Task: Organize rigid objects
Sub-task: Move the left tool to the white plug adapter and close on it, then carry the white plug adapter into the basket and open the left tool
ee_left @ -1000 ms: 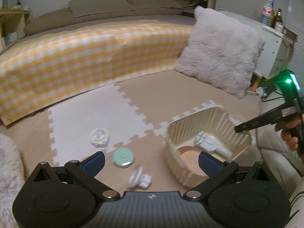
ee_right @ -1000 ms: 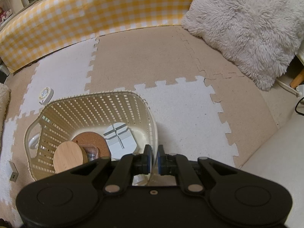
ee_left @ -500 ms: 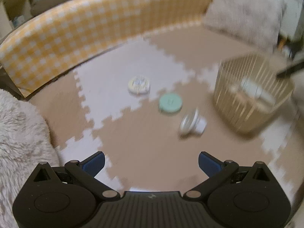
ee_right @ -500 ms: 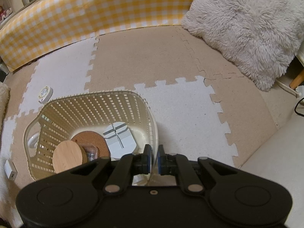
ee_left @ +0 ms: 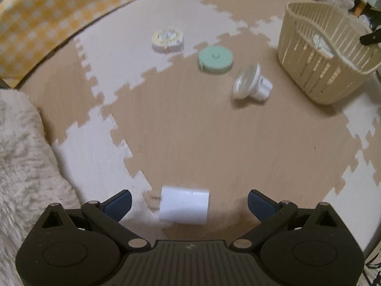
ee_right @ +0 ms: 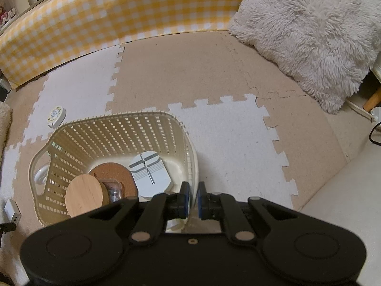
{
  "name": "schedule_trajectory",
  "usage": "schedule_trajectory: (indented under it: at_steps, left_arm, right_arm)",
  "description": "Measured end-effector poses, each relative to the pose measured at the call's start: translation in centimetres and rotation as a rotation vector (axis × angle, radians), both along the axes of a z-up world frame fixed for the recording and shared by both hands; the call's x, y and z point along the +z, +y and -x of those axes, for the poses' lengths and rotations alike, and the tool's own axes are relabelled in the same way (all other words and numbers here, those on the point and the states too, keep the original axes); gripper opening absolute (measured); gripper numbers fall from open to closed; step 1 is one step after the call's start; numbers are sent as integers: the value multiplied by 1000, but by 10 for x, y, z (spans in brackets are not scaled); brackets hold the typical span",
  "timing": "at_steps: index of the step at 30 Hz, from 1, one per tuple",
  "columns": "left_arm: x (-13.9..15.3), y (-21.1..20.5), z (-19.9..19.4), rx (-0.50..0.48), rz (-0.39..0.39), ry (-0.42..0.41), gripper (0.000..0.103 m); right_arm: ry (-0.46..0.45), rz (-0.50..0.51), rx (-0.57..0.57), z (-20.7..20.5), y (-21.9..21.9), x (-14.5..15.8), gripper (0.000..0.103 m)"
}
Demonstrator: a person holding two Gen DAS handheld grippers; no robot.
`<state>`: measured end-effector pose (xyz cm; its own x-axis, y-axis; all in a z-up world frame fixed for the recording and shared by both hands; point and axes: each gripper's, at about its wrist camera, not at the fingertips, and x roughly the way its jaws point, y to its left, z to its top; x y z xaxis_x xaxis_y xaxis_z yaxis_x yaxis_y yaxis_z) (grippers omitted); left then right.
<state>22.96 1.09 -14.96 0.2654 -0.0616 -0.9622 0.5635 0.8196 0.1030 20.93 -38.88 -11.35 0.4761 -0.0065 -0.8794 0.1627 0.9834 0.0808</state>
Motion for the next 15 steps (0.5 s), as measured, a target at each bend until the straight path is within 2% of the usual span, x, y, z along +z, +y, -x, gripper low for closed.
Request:
schedule_trajectory:
  at_steps: [1, 8, 13, 15]
  left_arm:
    - [-2, 1, -1, 2, -8, 12, 92]
    - [-14, 7, -7, 23, -33, 55, 79]
    - [-16, 9, -12, 40, -43, 39, 63]
    - [-16, 9, -13, 47, -39, 41, 63]
  right_arm:
    - [0, 0, 0, 0, 0, 0, 7]
    - [0, -2, -1, 0, 0, 0, 7]
    - [0, -1, -1, 0, 0, 0, 7]
    - [-1, -1, -1, 0, 0, 0, 7]
